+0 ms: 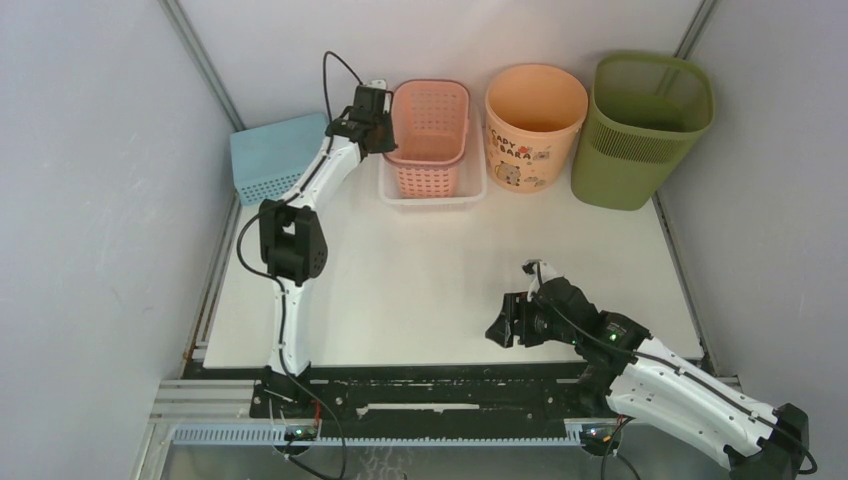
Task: Turn the large container upside down
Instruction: Pick up the container from the container.
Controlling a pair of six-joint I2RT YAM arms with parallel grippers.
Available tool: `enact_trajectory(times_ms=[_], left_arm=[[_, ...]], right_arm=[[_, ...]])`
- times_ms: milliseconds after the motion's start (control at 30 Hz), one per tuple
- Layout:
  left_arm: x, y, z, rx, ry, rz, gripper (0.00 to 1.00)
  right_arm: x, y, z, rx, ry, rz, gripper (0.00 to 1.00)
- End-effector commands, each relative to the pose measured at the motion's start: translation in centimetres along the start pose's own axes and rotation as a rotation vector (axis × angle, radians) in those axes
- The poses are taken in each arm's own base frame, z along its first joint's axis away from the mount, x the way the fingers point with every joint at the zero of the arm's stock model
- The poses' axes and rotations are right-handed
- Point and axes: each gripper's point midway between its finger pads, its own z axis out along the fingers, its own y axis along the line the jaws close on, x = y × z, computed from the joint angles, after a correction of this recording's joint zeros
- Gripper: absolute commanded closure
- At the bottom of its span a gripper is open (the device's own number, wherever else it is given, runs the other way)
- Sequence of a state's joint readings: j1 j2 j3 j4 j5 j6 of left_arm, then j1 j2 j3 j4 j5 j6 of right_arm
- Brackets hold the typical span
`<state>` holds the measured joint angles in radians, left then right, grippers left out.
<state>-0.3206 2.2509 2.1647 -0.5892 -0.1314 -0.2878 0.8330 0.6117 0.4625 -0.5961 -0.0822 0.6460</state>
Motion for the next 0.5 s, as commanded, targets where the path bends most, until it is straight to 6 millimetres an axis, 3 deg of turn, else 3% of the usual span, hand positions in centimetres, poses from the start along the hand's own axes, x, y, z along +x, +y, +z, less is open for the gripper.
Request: enact_trajectory(times_ms=[0, 133, 467], left_arm=[[-3.6, -1.1, -1.5, 0.030, -0.093, -0.018, 1.00], [-5.3, -1.4, -4.0, 0.061, -0.153, -0.044, 1.00], [-11.1, -2.9, -15.3, 0.222, -0.366, -0.122, 1.00]], right_arm=[[-0.9, 0.8, 0.0, -0.027, -0.042, 0.009, 0.26], [-1.1, 1.0, -0.2, -0.035, -0.049, 0.008, 0.26], [-1.9, 1.6, -0.9, -0.054, -0.076, -0.001, 0.26]])
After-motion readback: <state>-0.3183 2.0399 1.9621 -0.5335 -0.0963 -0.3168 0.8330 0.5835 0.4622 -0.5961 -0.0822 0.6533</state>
